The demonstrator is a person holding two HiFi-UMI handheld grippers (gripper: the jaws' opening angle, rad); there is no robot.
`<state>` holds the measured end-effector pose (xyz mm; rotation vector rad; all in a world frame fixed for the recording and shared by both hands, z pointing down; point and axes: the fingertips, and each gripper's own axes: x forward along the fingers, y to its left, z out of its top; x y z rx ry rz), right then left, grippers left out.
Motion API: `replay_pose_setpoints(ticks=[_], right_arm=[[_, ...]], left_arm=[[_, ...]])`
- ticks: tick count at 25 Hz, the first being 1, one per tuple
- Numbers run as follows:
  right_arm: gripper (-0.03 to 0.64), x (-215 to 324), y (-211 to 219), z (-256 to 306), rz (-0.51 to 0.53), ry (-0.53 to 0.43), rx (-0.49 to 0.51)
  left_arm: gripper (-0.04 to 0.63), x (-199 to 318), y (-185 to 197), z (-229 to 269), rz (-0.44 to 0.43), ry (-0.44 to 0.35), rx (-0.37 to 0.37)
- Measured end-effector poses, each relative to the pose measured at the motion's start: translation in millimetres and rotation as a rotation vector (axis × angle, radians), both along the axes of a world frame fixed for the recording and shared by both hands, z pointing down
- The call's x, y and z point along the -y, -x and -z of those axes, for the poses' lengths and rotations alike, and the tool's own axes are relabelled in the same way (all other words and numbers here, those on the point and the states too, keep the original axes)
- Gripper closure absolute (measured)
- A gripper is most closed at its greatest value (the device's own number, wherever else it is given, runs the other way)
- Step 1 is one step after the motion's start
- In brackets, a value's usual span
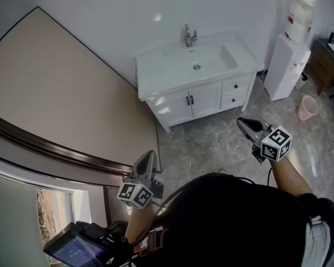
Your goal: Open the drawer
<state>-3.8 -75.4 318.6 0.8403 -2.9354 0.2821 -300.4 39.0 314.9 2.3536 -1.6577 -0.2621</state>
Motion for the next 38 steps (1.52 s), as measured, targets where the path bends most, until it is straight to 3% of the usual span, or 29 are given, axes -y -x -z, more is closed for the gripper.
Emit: replay_pose_setpoints(ticks=[9,16,21,29,38], right_arm=[[0.623,127.3,-6.4,21.4,0.137,-0.054,0.004],[0.623,212.7,-19.3,15.0,0.181,-0.050,0.007],[0.623,241.7,-10.3,8.9,0.198,-0.044,-0.003],[0.623,290.0,33.1,11.4,0.128,-0.057,-0.033],[0.623,333.9,116.0,37.8,-0.023,-0.074,-0.020]], left_arm=[[0.604,90.4,-23.3,13.9,0.133,-0.004,0.000],[0.604,162.6,-51.9,9.7,0.165,0.014,0.002],[0.604,193.0,-47.1,5.0,0.175,0.022,-0.003],[0.604,265.3,4.7,0.5,0.092,-0.004,-0.027],[0.604,350.9,114.8,31.3,-0.030,-0.026,-0.004]])
